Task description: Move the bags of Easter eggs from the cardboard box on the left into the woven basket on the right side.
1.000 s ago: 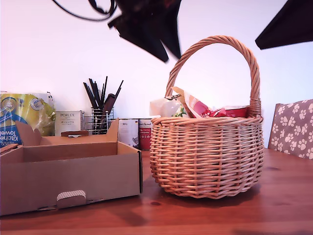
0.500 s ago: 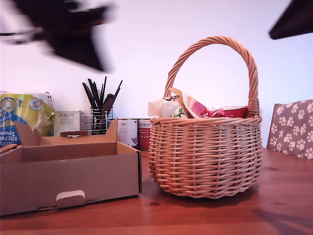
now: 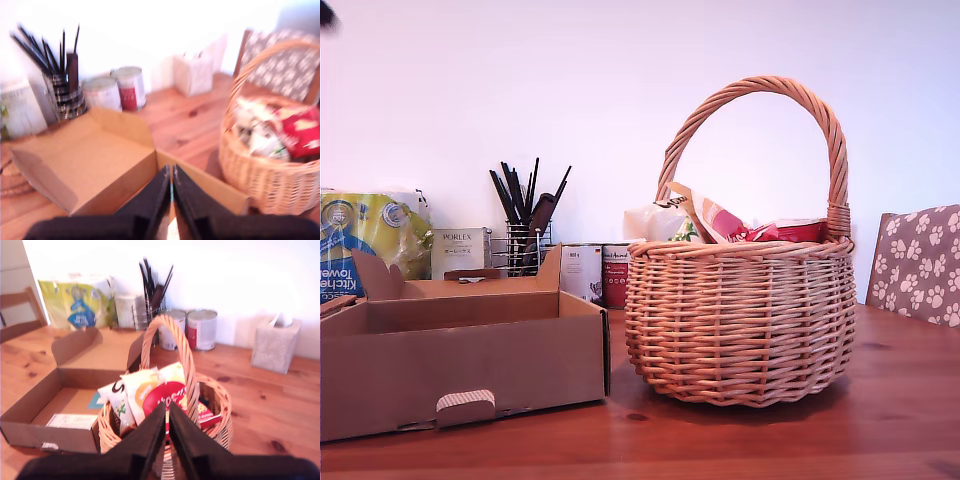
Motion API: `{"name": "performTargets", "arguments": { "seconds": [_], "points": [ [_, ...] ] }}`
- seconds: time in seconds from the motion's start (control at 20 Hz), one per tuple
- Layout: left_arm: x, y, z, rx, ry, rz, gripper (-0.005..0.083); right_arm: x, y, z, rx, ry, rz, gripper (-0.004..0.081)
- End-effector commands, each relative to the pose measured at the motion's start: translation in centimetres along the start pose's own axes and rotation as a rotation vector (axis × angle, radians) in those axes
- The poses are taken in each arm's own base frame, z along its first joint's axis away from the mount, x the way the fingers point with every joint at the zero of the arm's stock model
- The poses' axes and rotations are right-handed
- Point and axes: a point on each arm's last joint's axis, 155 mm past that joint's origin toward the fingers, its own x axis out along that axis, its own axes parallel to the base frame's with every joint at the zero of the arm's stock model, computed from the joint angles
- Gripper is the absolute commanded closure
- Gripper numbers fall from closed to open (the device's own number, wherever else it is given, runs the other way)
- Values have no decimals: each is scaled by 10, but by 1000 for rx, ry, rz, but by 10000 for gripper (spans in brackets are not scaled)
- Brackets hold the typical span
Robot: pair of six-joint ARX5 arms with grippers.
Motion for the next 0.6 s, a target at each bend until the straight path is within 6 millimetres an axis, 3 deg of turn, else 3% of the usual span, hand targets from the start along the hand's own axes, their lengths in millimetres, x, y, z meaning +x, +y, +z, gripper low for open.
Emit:
{"name": "performTargets", "arguments": {
  "seconds": [0.0,0.2,0.55],
  "points": [
    [-2,2,-3,-8,-3,10,795,0,-1,2,1,-3,-5,783],
    [-5,2,-10,-1,25,10,795,0,-1,-3,3,20,-4,783],
    [-7,1,-38,-8,134,11,795,-3,1,-39,23,162,0,783]
  ]
}}
